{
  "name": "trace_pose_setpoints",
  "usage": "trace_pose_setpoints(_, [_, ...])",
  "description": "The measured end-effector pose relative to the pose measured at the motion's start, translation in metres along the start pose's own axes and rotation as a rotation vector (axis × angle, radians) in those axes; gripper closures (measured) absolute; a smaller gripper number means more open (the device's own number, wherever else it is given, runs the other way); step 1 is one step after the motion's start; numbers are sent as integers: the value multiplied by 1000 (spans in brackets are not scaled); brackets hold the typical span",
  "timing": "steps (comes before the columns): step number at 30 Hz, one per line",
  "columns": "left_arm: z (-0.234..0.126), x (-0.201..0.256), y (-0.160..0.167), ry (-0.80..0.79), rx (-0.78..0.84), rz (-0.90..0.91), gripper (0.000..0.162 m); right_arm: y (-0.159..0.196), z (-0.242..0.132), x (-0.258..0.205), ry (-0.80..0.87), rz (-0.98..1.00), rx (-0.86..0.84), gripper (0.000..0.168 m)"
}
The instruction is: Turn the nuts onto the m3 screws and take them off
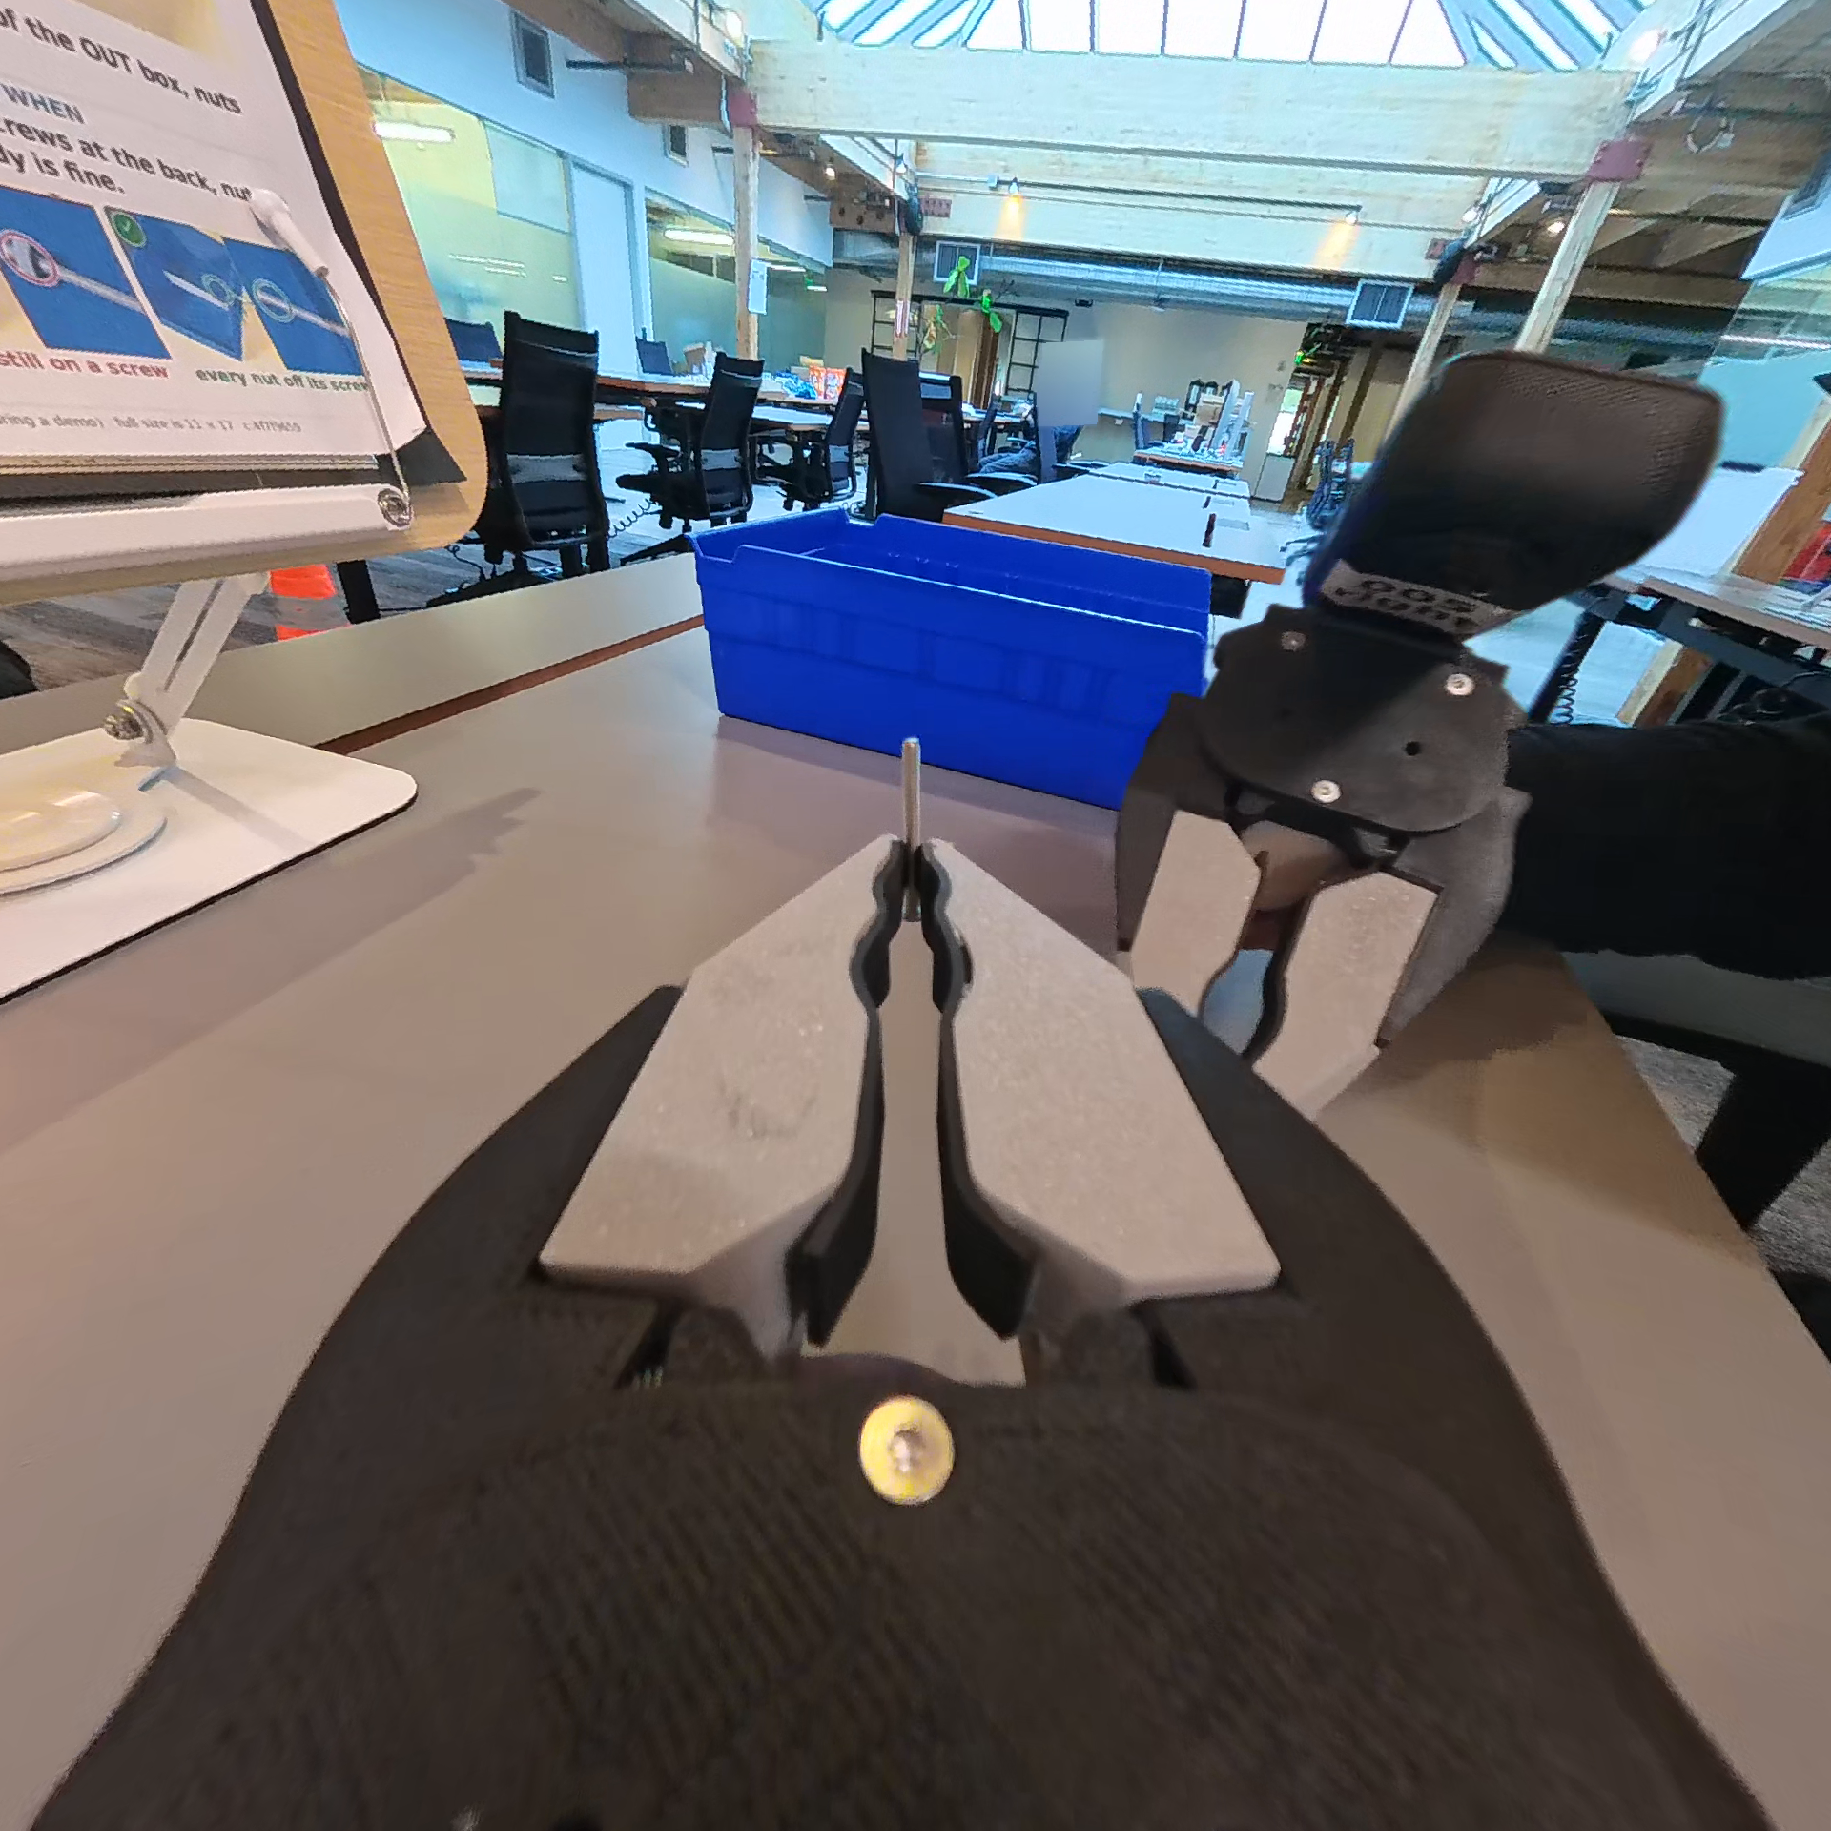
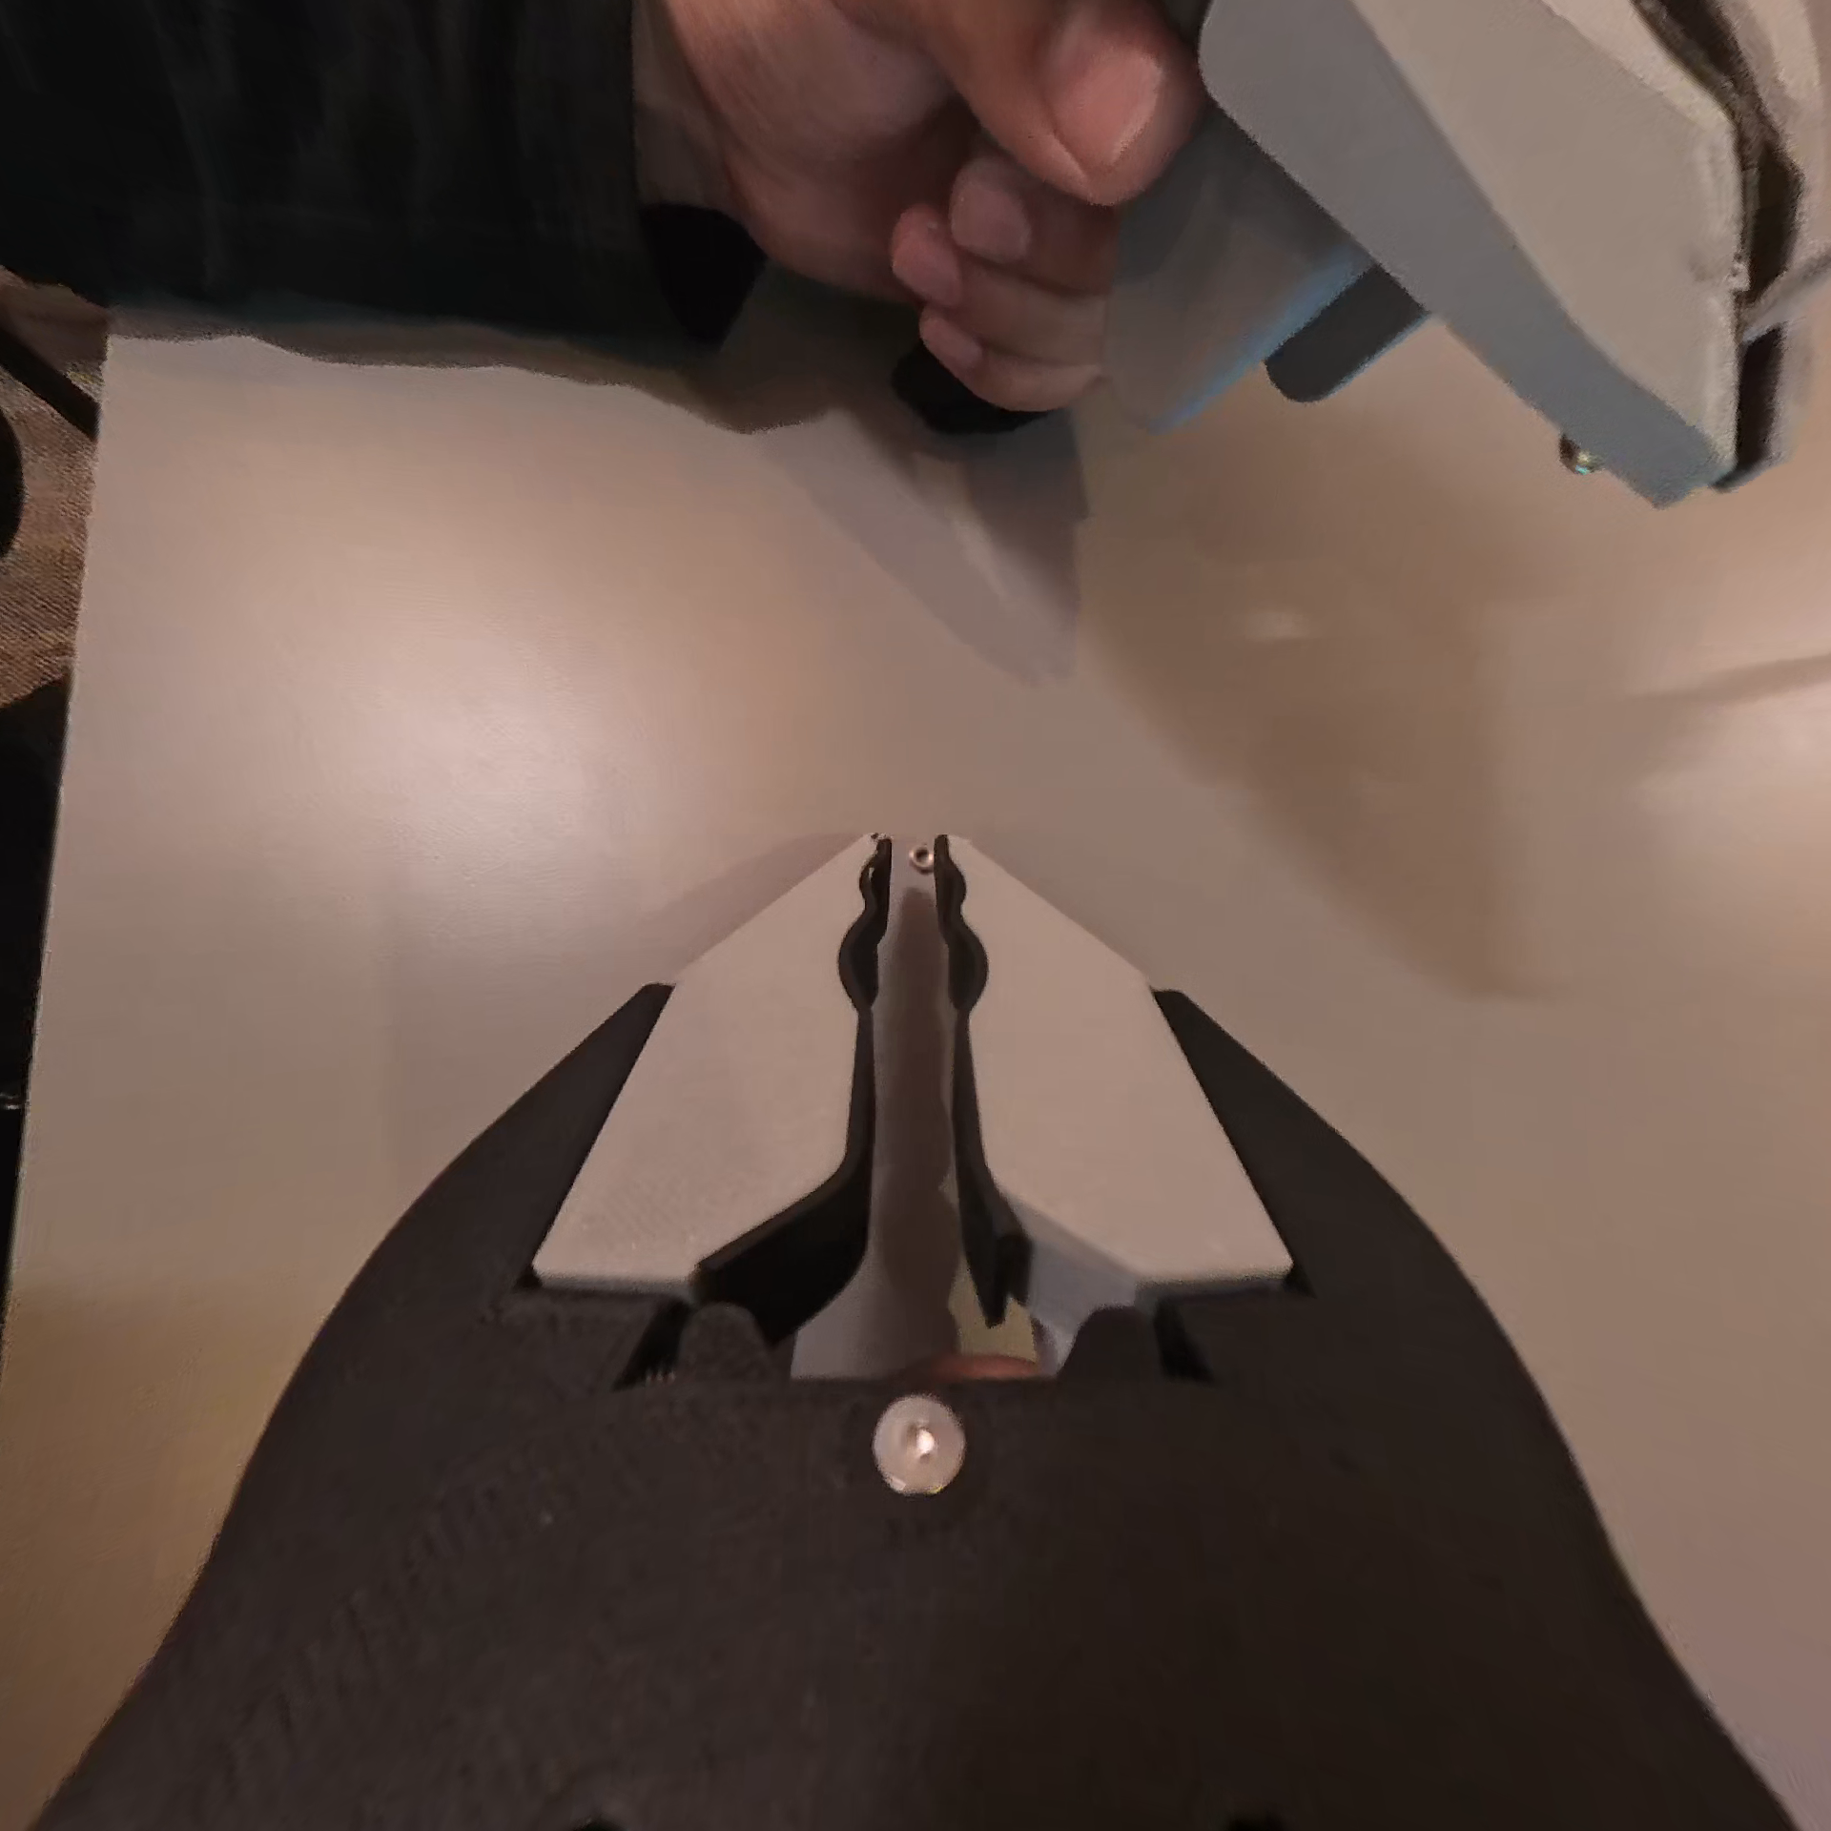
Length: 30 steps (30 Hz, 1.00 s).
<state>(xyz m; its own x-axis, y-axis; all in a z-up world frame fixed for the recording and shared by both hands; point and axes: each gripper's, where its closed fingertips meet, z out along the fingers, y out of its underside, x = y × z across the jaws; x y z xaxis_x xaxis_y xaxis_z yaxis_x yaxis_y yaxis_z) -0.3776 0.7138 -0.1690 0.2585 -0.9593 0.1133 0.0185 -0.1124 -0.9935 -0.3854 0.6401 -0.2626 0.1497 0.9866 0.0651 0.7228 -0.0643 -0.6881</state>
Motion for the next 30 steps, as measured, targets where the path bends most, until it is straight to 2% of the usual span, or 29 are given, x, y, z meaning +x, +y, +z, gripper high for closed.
trace_pose_setpoints(7, [1,1,1,1,-8,1,162,5,10,4,59,-7,-97,161])
trace_pose_setpoints(30, [2,4,3,16,-18,-11,162,7,13,5,19,48,-56,166])
